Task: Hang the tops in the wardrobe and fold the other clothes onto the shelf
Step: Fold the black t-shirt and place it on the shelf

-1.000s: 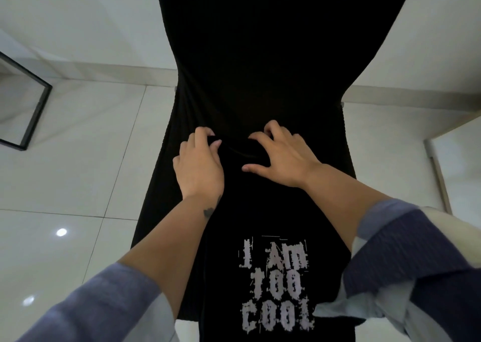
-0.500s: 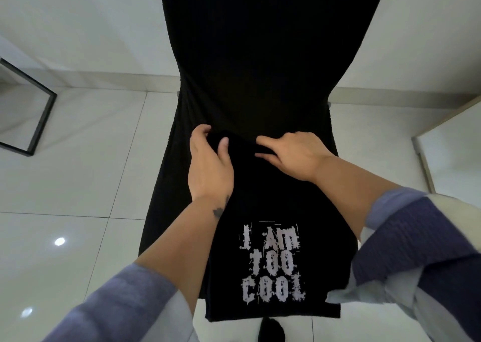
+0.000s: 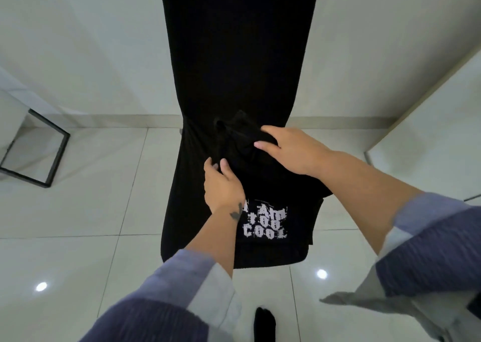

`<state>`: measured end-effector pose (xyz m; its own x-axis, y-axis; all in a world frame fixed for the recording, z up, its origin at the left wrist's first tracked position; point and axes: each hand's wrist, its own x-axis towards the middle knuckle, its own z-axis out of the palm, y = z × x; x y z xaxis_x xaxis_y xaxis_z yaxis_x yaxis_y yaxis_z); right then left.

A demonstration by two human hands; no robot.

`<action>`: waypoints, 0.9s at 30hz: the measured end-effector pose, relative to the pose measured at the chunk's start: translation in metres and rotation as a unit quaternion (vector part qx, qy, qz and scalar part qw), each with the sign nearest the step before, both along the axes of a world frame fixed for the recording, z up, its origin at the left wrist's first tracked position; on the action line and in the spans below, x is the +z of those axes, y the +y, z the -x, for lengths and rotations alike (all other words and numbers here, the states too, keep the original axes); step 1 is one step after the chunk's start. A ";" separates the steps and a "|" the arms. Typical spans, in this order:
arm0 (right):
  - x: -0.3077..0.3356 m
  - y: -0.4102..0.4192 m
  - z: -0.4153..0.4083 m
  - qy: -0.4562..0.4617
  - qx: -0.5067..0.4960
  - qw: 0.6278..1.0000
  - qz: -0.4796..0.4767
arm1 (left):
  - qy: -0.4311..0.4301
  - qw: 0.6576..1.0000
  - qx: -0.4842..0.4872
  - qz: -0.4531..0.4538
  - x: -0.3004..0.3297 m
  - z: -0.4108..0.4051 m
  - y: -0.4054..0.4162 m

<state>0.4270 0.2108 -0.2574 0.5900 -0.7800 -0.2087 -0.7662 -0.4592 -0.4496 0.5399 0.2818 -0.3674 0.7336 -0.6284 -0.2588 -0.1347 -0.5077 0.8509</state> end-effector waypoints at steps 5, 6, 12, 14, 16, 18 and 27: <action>0.087 0.023 0.028 -0.043 -0.055 0.996 0.057 | 0.109 0.994 0.019 0.015 0.048 0.044 0.027; 0.106 0.027 0.034 -0.060 -0.068 0.994 0.068 | 0.130 0.991 0.011 0.026 0.059 0.053 0.030; 0.221 0.050 0.099 -0.141 -0.168 0.965 0.143 | 0.274 0.961 0.015 0.039 0.134 0.108 0.034; 0.252 0.061 0.128 -0.169 -0.204 0.951 0.157 | 0.322 0.945 0.022 0.043 0.158 0.126 0.032; 0.272 0.072 0.163 -0.193 -0.245 0.935 0.168 | 0.327 0.942 0.027 0.071 0.181 0.145 0.031; 0.283 0.087 0.199 -0.217 -0.286 0.916 0.179 | 0.286 0.951 0.037 0.113 0.201 0.167 0.029; 0.267 0.181 0.393 -0.294 -0.483 0.793 0.229 | 0.145 0.965 -0.084 0.204 0.253 0.315 0.045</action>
